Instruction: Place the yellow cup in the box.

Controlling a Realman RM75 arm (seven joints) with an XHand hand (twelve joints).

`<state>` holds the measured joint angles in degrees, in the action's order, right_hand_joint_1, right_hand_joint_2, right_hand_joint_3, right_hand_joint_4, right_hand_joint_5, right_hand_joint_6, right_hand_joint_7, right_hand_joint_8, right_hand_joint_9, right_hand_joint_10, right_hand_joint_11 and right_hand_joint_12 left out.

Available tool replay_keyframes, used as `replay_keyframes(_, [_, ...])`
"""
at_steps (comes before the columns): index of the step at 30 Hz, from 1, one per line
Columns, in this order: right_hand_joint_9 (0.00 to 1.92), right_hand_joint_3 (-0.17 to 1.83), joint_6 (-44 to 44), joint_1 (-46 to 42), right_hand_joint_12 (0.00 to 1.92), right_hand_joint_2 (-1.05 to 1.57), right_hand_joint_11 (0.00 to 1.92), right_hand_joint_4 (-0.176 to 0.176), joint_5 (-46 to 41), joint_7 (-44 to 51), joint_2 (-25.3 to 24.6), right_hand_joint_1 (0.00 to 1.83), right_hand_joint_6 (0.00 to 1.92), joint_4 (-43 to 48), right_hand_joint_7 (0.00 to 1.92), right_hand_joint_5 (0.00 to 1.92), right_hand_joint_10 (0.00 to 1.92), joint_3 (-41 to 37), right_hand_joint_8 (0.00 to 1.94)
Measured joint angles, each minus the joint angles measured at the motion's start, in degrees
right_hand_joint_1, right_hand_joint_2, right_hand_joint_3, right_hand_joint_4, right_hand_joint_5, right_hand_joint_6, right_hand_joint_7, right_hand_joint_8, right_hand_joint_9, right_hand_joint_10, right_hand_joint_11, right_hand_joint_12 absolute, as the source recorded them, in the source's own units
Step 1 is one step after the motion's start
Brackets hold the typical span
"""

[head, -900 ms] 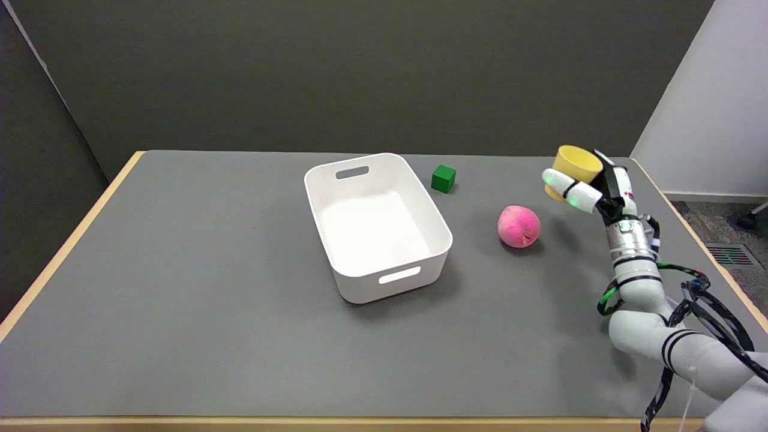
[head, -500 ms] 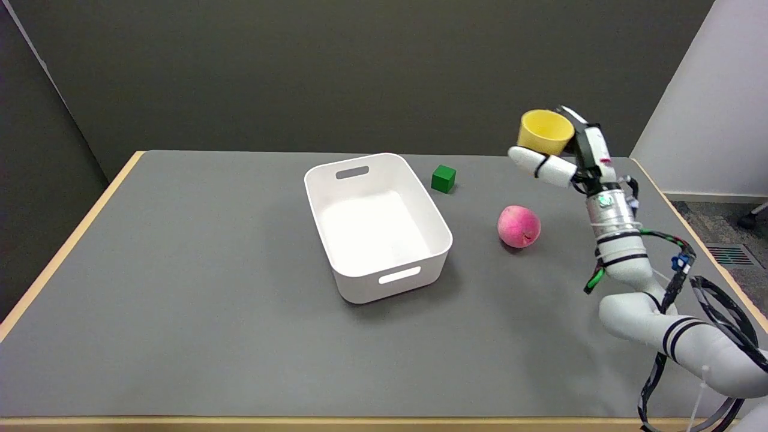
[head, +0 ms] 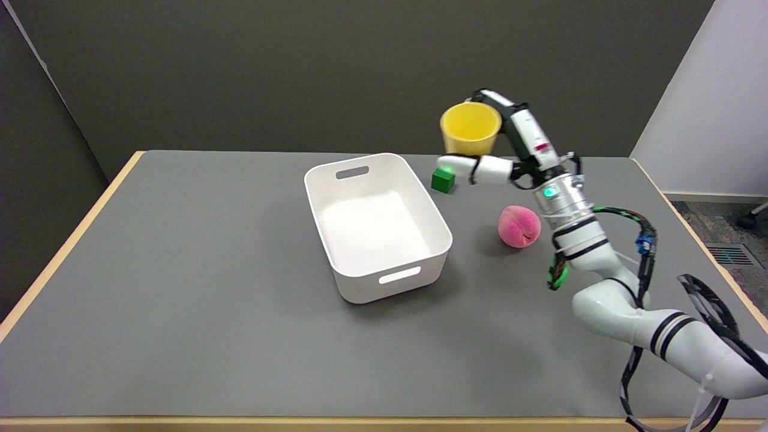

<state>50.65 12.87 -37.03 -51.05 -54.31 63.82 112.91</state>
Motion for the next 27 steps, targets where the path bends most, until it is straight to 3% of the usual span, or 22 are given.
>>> replay_keyframes(13, [0.88,0.33,-10.01,2.47,1.92,1.08,0.81,-0.176,2.49,6.81,-5.09,1.21,1.44,8.11,0.91,0.61,1.38,7.29,1.35])
replay_keyframes(27, [0.88,0.33,-17.92,6.30,1.92,1.08,0.82,-0.162,3.33,9.52,-11.50,1.21,1.45,4.84,0.90,0.61,1.37,12.89,1.35])
